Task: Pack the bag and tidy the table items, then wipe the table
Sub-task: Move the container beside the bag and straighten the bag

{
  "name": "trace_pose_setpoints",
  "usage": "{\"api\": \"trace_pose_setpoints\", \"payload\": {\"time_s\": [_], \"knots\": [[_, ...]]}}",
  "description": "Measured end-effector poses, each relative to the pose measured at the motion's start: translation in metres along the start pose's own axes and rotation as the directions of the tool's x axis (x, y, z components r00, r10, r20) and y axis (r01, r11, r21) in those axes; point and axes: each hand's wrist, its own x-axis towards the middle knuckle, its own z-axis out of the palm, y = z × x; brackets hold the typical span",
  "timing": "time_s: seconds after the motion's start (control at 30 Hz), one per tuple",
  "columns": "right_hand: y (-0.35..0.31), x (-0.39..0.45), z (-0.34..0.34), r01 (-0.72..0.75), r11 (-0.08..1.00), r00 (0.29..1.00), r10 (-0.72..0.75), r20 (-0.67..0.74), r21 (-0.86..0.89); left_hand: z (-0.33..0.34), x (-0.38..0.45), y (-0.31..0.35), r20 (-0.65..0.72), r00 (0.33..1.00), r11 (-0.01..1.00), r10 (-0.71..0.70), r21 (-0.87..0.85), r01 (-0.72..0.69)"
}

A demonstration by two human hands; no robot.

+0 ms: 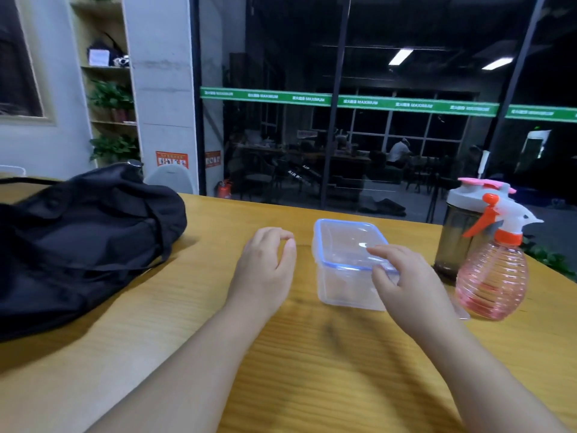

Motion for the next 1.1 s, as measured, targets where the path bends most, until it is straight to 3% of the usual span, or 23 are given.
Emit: {"api": "trace_pose_setpoints", "payload": {"time_s": [0.1, 0.3, 0.4, 0.5, 0.63, 0.77, 0.87, 1.1], "knots": [[-0.012, -0.004, 0.002, 0.069, 0.997, 0.995, -0.068, 0.077, -0.019, -0.020, -0.007, -0.009, -0.007, 1.000, 0.995, -0.014, 0.094, 0.015], [-0.048, -0.008, 0.004, 0.245, 0.969, 0.964, -0.246, 0.103, 0.030, -0.062, -0.016, -0.029, 0.002, 1.000, 0.923, -0.001, 0.384, 0.001], [-0.067, -0.012, 0.014, 0.303, 0.949, 0.944, -0.312, 0.112, 0.090, -0.086, -0.015, -0.049, 0.039, 0.998, 0.800, -0.049, 0.599, 0.016], [-0.079, -0.016, 0.024, 0.343, 0.934, 0.925, -0.354, 0.136, 0.096, -0.112, -0.015, -0.071, 0.037, 0.989, 0.595, -0.141, 0.802, 0.055], [-0.088, -0.017, 0.032, 0.319, 0.946, 0.917, -0.322, 0.234, 0.053, -0.143, -0.009, -0.096, -0.028, 0.951, 0.432, -0.309, 0.887, 0.166], [-0.093, -0.014, 0.034, 0.281, 0.949, 0.882, -0.198, 0.429, -0.141, -0.160, -0.001, -0.120, -0.030, 0.912, 0.253, -0.410, 0.956, 0.146], [-0.094, -0.009, 0.036, 0.303, 0.926, 0.846, -0.153, 0.511, -0.226, -0.157, 0.001, -0.129, -0.092, 0.914, 0.227, -0.395, 0.954, 0.194], [-0.095, 0.010, 0.050, 0.369, 0.891, 0.834, -0.191, 0.518, -0.265, -0.143, 0.013, -0.143, -0.178, 0.935, 0.326, -0.306, 0.903, 0.279]]}}
